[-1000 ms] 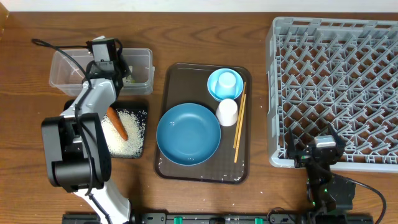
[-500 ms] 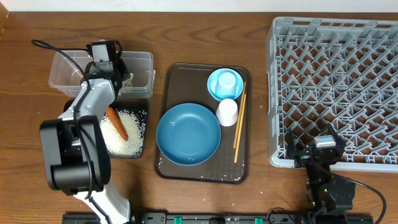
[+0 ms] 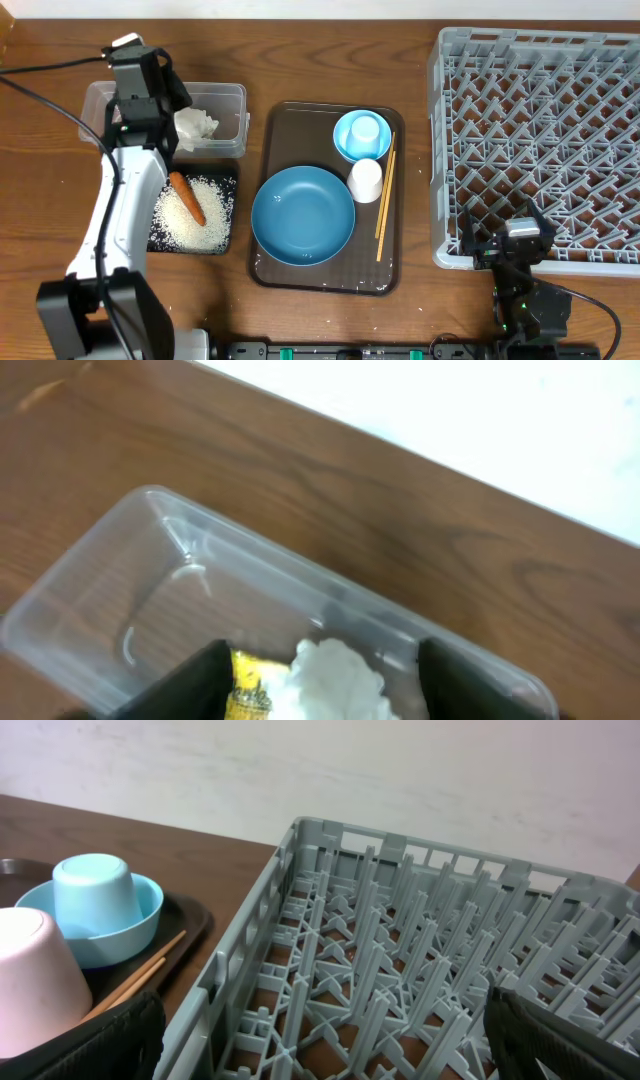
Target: Sort waste into correct bins and load items into the dishwasher rack
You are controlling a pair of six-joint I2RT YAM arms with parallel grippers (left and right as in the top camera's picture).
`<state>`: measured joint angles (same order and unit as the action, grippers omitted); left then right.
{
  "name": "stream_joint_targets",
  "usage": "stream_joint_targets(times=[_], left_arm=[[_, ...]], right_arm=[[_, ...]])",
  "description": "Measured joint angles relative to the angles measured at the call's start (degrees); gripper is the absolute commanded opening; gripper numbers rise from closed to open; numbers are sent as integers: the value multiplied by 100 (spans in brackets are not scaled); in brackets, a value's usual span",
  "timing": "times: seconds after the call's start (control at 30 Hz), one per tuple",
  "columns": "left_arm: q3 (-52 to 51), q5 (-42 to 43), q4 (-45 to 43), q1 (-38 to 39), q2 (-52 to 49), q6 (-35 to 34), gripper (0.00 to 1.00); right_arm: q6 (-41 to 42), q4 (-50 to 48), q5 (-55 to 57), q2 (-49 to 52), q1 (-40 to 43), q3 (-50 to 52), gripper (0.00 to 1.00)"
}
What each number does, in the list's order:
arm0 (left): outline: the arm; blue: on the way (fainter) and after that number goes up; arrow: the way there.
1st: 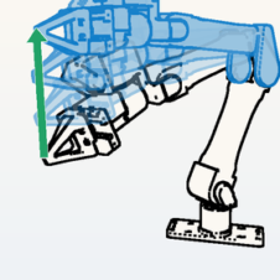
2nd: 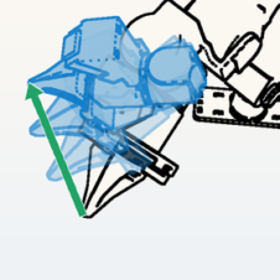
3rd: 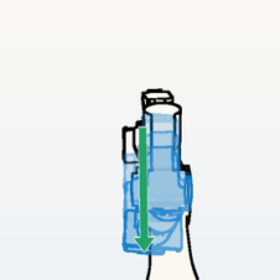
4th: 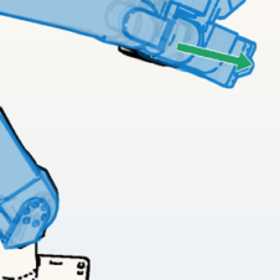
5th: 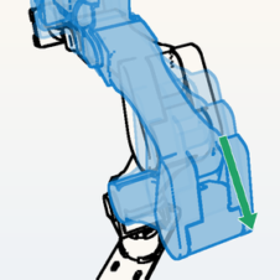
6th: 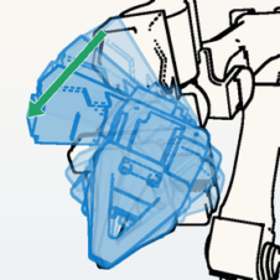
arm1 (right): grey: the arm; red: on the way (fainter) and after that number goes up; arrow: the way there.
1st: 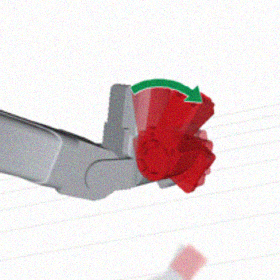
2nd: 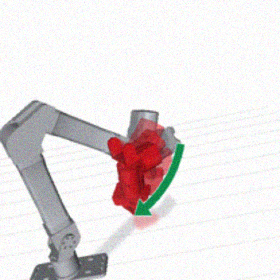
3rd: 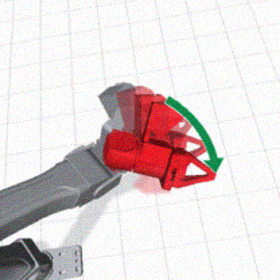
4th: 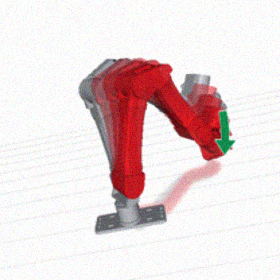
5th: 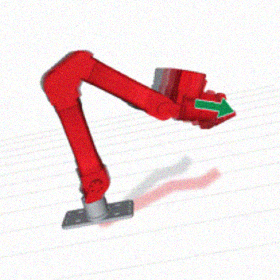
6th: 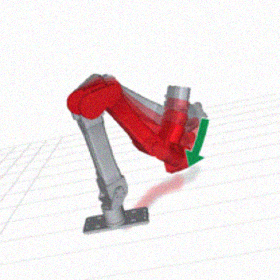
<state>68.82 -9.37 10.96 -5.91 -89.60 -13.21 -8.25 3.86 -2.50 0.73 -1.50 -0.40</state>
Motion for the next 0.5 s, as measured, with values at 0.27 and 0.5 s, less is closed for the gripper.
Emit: stream_joint_targets(times=[0.27,0.5], left_arm=[[0,-2,1025,0,533,-157,92],[-2,-492,1895,-48,527,-179,94]], right_arm=[[2,2,0,0,0,0,99],[2,2,0,0,0,0,99]])
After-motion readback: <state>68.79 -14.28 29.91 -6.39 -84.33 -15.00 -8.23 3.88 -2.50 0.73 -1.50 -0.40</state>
